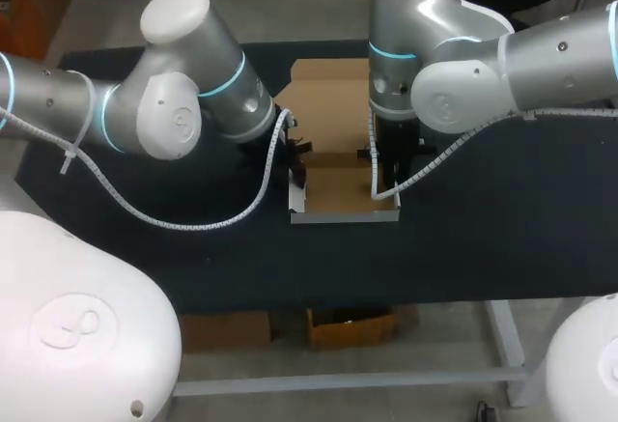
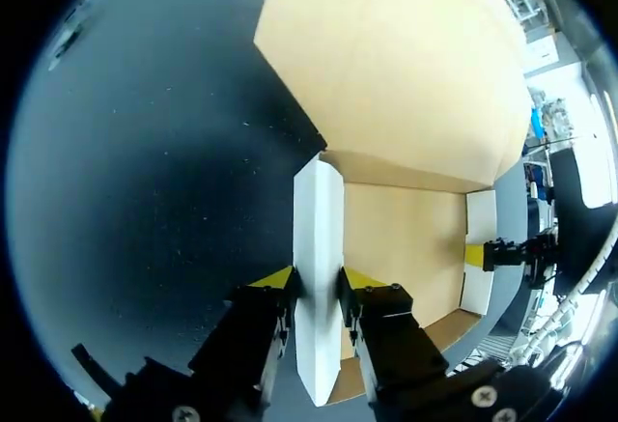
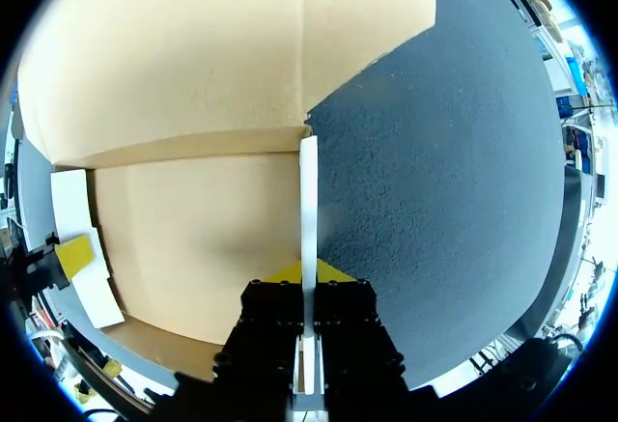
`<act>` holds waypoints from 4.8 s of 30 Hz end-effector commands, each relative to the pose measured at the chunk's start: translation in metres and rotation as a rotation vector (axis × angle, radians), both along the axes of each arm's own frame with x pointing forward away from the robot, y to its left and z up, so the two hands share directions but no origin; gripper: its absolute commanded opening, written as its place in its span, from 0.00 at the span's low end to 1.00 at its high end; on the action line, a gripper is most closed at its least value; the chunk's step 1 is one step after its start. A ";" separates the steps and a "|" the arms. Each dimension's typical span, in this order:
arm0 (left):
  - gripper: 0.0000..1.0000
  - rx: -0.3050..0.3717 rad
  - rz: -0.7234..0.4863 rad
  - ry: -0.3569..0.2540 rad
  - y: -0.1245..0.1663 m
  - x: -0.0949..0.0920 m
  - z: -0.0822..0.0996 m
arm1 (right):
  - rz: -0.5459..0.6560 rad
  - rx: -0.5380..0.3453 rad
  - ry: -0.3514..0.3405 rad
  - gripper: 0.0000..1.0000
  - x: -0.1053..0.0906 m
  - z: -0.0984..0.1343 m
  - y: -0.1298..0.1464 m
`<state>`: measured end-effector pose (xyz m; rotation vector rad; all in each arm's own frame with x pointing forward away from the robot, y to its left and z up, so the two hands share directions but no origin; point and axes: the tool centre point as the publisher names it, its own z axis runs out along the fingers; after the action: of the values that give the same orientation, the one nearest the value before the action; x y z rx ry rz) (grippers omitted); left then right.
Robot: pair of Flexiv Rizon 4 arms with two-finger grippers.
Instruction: Assemble the packaging by folding the flat box into shape, placing the metal phone stand inside, and closing the box properly
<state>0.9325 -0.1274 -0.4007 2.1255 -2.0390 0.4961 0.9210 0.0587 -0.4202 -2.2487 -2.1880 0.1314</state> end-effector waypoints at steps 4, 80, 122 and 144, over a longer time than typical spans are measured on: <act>0.24 0.148 0.023 0.008 -0.001 0.000 0.000 | 0.000 -0.002 0.004 0.00 0.001 -0.001 0.001; 0.00 0.334 0.055 0.041 0.015 -0.002 -0.016 | 0.067 0.109 -0.197 1.00 -0.017 0.056 -0.015; 0.00 0.366 -0.012 0.078 0.035 -0.001 -0.016 | 0.465 0.379 -0.430 1.00 -0.036 0.114 -0.057; 0.00 0.386 -0.039 0.096 0.043 -0.002 -0.014 | 0.818 0.542 -0.436 1.00 -0.083 0.142 -0.118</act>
<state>0.9292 -0.0855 -0.4119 2.2490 -2.2612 0.0028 0.8463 -0.0497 -0.2892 -1.1621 -2.7909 -0.8688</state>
